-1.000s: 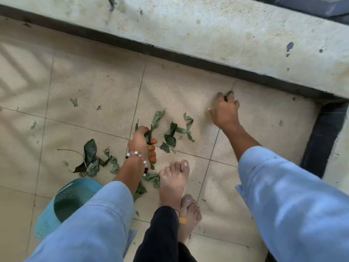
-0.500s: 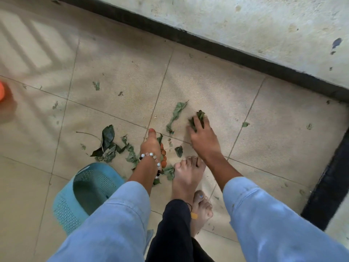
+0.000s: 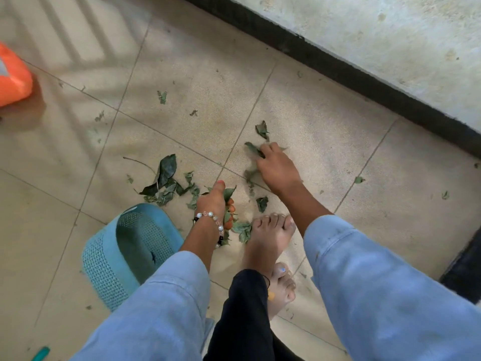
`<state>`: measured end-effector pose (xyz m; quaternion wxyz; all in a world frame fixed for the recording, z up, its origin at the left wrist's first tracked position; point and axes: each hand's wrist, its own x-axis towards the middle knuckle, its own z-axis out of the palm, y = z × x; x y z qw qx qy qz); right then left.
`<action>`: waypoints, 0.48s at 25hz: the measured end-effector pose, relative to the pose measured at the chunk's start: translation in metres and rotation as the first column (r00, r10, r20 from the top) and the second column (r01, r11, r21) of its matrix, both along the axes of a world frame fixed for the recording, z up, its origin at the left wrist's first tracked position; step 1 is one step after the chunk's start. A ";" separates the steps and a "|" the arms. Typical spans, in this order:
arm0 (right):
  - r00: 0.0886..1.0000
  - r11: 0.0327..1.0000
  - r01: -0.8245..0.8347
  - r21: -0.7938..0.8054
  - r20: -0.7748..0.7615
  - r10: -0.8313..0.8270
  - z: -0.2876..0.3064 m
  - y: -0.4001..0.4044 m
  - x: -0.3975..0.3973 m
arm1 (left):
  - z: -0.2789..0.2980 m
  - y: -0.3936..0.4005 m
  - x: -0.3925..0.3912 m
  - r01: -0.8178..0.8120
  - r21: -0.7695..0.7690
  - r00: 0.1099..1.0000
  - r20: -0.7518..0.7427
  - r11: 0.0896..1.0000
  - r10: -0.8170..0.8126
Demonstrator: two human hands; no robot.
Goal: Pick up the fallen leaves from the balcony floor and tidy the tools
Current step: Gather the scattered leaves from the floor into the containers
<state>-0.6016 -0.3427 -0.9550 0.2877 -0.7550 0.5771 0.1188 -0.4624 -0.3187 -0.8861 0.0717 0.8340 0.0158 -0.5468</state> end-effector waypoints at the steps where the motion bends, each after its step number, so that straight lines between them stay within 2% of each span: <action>1: 0.991 0.994 0.107 0.025 0.082 -0.109 0.002 0.002 -0.003 | -0.002 -0.002 0.001 -0.030 -0.010 1.000 -0.005 1.000 0.030; 2: 0.942 0.954 0.288 0.083 0.153 -0.298 0.002 0.004 -0.007 | -0.002 0.001 0.003 -0.050 -0.023 0.998 -0.037 0.999 0.049; 3: 0.819 0.851 0.487 0.198 0.234 -0.523 0.011 0.007 -0.007 | -0.001 0.005 0.003 -0.087 -0.043 0.994 -0.071 0.995 0.084; 4: 0.627 0.695 0.638 0.331 0.302 -0.718 0.023 0.010 -0.004 | -0.001 0.005 0.003 -0.140 -0.054 0.985 -0.107 0.989 0.133; 5: 0.377 0.503 0.724 0.471 0.340 -0.861 0.038 0.013 0.001 | 0.001 0.005 -0.001 -0.200 -0.057 0.969 -0.157 0.978 0.189; 6: 0.178 0.348 0.736 0.581 0.331 -0.927 0.052 0.022 0.010 | 0.004 0.007 -0.006 -0.258 -0.051 0.946 -0.217 0.965 0.242; 7: 0.092 0.275 0.734 0.620 0.311 -0.946 0.072 0.034 0.023 | 0.009 0.008 -0.014 -0.338 -0.049 0.906 -0.287 0.940 0.311; 8: 0.170 0.343 0.761 0.551 0.342 -0.924 0.084 0.047 0.034 | 0.012 0.010 -0.022 -0.388 -0.056 0.876 -0.333 0.920 0.349; 9: 0.306 0.483 0.744 0.462 0.407 -0.861 0.095 0.058 0.041 | 0.016 0.012 -0.028 -0.425 -0.064 0.850 -0.370 0.903 0.374; 11: 0.577 0.768 0.522 0.370 0.510 -0.638 0.101 0.078 0.045 | 0.026 0.016 -0.027 -0.405 -0.064 0.868 -0.342 0.912 0.361; 12: 0.707 0.865 0.348 0.362 0.505 -0.495 0.101 0.081 0.041 | 0.028 0.018 -0.022 -0.375 -0.055 0.899 -0.263 0.925 0.349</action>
